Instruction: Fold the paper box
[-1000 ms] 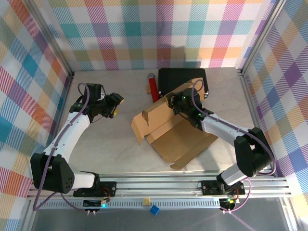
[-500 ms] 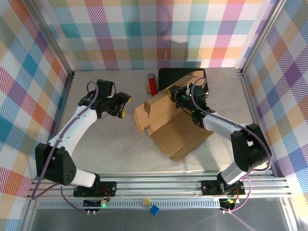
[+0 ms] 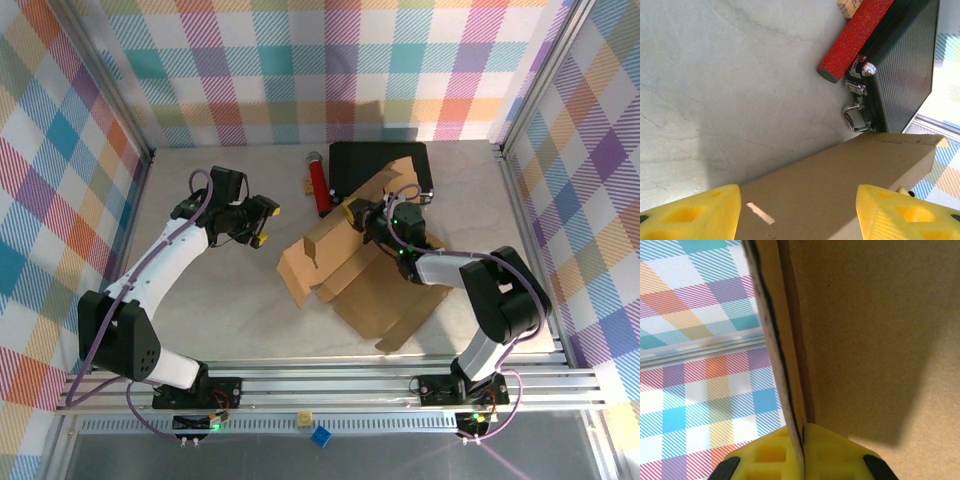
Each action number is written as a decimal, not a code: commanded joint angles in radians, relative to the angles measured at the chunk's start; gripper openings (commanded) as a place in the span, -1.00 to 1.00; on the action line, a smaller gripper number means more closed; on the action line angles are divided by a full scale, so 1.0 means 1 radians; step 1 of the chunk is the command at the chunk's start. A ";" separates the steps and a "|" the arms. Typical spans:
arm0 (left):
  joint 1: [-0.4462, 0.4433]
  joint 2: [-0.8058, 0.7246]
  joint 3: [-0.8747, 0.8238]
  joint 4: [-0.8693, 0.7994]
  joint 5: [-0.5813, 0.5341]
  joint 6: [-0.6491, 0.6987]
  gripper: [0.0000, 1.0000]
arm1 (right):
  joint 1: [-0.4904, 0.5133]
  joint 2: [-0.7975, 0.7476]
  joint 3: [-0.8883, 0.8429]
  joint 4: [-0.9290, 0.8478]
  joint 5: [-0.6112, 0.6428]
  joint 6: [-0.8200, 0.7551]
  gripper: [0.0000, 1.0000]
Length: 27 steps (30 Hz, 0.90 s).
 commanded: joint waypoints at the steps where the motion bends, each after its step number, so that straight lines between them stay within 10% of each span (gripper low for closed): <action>1: -0.013 -0.001 -0.015 -0.016 -0.006 0.024 0.24 | -0.009 -0.017 -0.032 0.100 -0.045 0.004 -1.00; 21: -0.145 0.036 0.105 -0.168 -0.110 0.305 0.17 | -0.109 0.091 -0.045 0.272 -0.240 0.021 -1.00; 27: -0.145 -0.064 -0.049 0.048 0.049 0.423 0.15 | -0.114 0.107 0.006 0.236 -0.224 0.040 -1.00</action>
